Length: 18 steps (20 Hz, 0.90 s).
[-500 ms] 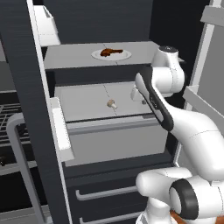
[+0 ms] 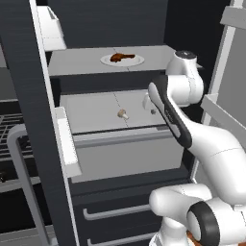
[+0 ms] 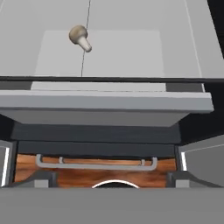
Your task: Transport the chicken drumstick from the fridge to the microwave and turn on the microwave.
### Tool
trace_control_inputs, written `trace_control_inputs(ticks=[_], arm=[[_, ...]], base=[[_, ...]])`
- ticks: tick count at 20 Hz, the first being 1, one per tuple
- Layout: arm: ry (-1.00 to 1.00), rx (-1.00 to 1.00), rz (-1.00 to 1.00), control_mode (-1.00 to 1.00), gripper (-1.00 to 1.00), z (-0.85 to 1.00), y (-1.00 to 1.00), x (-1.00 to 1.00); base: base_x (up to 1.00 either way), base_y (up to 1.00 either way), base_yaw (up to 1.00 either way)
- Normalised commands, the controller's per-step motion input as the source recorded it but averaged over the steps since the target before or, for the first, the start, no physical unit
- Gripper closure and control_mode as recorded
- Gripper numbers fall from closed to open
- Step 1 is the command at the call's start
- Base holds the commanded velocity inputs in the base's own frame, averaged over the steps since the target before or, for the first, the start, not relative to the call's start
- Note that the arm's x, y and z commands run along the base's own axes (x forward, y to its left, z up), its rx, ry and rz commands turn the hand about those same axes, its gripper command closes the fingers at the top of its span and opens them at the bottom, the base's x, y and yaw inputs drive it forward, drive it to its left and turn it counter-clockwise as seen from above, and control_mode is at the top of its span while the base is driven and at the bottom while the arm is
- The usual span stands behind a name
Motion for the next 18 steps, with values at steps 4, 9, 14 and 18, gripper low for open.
trace_control_inputs(ticks=[4,9,14,18], arm=[[-0.20,0.04,-0.17,-1.00,-1.00,0.14,0.20,-0.01],[-0.24,0.00,-0.18,-1.00,-1.00,0.20,0.24,0.00],[-0.15,0.00,-0.10,-1.00,-1.00,0.25,0.14,0.06],[-0.06,0.00,-0.05,-1.00,-1.00,0.27,0.12,0.07]], base=[[0.00,0.00,0.00],[0.00,0.00,0.00],[0.00,0.00,0.00],[0.00,0.00,0.00]])
